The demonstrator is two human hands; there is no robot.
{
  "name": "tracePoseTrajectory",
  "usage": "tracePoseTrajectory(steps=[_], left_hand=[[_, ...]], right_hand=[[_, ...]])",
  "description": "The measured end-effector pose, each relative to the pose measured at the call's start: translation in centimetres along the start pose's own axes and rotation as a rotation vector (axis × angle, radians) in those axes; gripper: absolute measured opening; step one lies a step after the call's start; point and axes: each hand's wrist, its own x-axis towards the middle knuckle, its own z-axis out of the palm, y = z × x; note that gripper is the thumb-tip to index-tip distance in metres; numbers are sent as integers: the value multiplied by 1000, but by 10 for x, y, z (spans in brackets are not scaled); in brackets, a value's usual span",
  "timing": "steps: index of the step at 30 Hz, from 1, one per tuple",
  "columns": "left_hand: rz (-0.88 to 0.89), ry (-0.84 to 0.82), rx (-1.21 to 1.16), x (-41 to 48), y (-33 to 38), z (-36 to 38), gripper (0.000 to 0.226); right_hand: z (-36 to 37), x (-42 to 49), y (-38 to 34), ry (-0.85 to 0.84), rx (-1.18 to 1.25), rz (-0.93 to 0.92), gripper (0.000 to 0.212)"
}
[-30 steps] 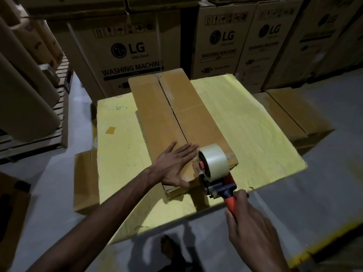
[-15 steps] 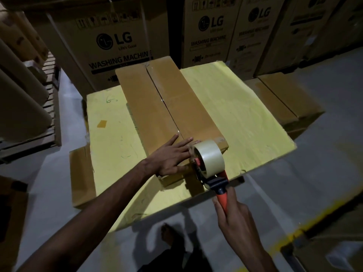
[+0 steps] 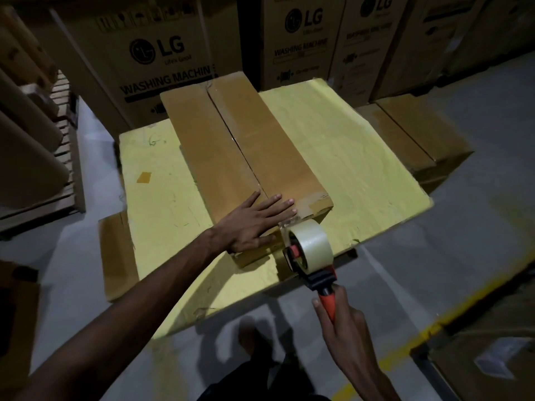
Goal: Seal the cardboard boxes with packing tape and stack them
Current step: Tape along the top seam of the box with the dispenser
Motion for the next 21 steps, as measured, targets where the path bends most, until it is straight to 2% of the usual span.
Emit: tracePoseTrajectory(steps=[6, 9, 13, 15, 19, 21], left_hand=[[-28, -11, 2, 4, 4, -3, 73], [-35, -20, 43, 6, 7, -1, 80], [-42, -5, 34, 6, 5, 1, 69], [-46, -5, 17, 5, 3, 0, 64], [-43, -3, 0, 7, -1, -1, 62], [-40, 3, 7, 9, 0, -2, 63]], right_hand=[[42, 26, 27, 57, 157, 51, 40], [62, 37, 30, 66, 215, 82, 55], [82, 46, 29, 88, 221, 142, 67], [83, 46, 29, 95, 218, 136, 63], [88, 51, 21, 157, 298, 90, 37], [98, 50, 21, 173, 336, 182, 27]])
